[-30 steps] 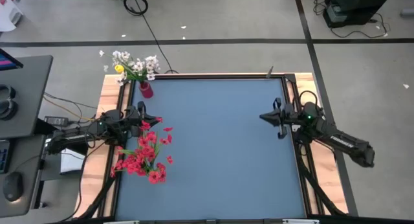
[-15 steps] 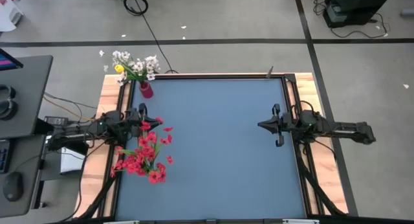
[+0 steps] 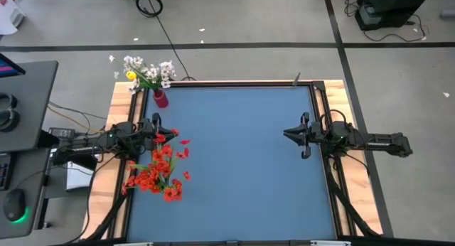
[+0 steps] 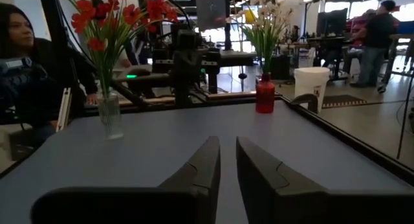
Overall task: Sort flowers into vase by color
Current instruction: Return to Home Position
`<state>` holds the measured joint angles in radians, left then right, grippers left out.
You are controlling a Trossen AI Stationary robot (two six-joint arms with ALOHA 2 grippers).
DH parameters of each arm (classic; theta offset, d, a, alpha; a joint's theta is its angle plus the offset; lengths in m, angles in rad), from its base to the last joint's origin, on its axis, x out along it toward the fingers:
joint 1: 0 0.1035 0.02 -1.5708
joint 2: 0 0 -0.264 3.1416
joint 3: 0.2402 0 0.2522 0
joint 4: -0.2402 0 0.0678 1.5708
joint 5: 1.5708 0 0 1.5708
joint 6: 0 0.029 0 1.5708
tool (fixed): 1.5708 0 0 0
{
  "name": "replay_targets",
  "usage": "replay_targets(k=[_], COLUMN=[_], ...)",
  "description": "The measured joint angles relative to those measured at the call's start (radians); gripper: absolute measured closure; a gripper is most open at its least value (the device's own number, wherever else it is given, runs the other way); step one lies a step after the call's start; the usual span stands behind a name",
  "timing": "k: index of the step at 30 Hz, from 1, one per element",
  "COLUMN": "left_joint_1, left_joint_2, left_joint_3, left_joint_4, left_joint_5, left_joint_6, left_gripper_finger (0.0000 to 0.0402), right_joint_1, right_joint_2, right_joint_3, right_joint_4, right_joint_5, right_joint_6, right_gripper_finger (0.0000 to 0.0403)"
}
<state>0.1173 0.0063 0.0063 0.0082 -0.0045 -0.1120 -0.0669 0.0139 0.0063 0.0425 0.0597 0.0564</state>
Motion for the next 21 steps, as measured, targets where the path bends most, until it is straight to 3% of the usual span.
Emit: replay_targets(k=[21], left_joint_1=[-0.049], left_joint_2=[-0.005], left_joint_3=[0.0], left_joint_4=[0.002], left_joint_5=[-0.002], left_joint_6=[-0.001], left_gripper_finger=[0.0374], right_joint_1=[0.068], right_joint_2=[-0.011], right_joint_3=[0.0], right_joint_4=[0.016], right_joint_5=[-0.006], right_joint_6=[0.0], right_gripper_finger=[0.0343])
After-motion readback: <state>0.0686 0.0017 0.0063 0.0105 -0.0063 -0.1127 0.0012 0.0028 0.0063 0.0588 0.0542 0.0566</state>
